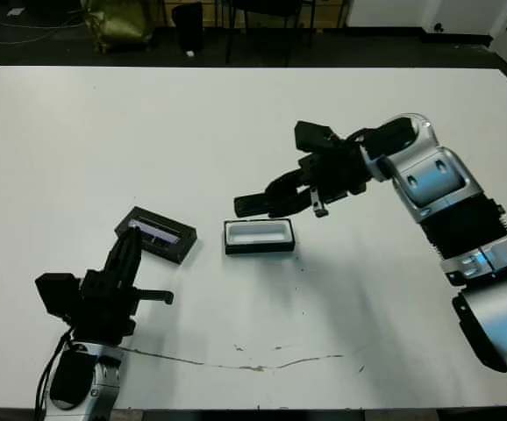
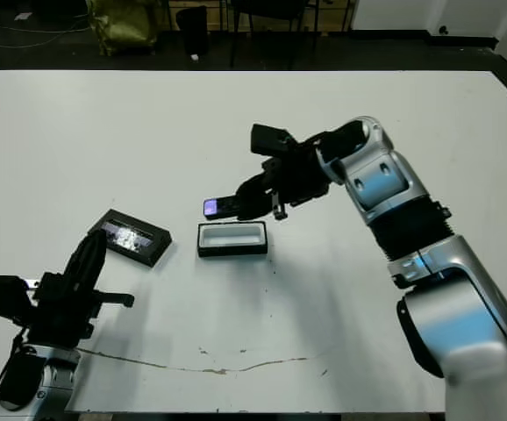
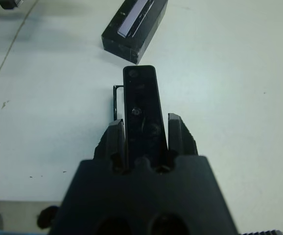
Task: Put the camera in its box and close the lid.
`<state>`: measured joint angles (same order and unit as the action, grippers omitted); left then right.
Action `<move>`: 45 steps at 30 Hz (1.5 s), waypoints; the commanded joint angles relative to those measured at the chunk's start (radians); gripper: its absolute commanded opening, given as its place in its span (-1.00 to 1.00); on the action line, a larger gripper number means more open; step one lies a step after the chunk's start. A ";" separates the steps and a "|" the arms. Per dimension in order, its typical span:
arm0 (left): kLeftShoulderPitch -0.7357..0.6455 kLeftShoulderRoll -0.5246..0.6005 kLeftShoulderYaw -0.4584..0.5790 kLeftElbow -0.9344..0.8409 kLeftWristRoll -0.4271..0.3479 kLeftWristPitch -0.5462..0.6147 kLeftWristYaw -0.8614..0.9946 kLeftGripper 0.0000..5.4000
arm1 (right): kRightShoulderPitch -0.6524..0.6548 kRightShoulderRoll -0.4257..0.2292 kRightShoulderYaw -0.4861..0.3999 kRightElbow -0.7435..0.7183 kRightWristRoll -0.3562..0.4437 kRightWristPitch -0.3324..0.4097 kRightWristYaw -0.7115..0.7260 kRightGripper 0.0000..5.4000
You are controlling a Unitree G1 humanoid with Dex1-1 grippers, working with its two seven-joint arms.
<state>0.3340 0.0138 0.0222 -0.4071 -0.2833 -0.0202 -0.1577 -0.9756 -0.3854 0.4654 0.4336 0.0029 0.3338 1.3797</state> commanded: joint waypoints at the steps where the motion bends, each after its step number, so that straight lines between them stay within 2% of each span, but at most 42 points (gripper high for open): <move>1: 0.007 0.004 0.005 0.026 -0.001 -0.006 -0.010 -1.00 | -0.009 0.004 0.010 0.012 -0.017 -0.011 0.006 -0.78; 17: 0.001 -0.002 0.001 0.044 -0.001 -0.019 -0.012 -1.00 | -0.020 0.032 0.024 0.116 -0.074 -0.030 0.019 -0.78; 39: 0.004 -0.008 -0.007 0.061 0.023 -0.046 -0.008 -1.00 | -0.015 0.055 0.065 0.116 -0.124 -0.023 0.024 -0.78; 45: 0.012 -0.018 -0.008 0.049 0.015 -0.029 0.003 -1.00 | -0.022 0.065 0.074 0.134 -0.139 -0.041 0.026 -0.78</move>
<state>0.3299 -0.0033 0.0124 -0.3647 -0.2716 -0.0683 -0.1635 -0.9816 -0.3236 0.5308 0.5585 -0.1286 0.3034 1.4004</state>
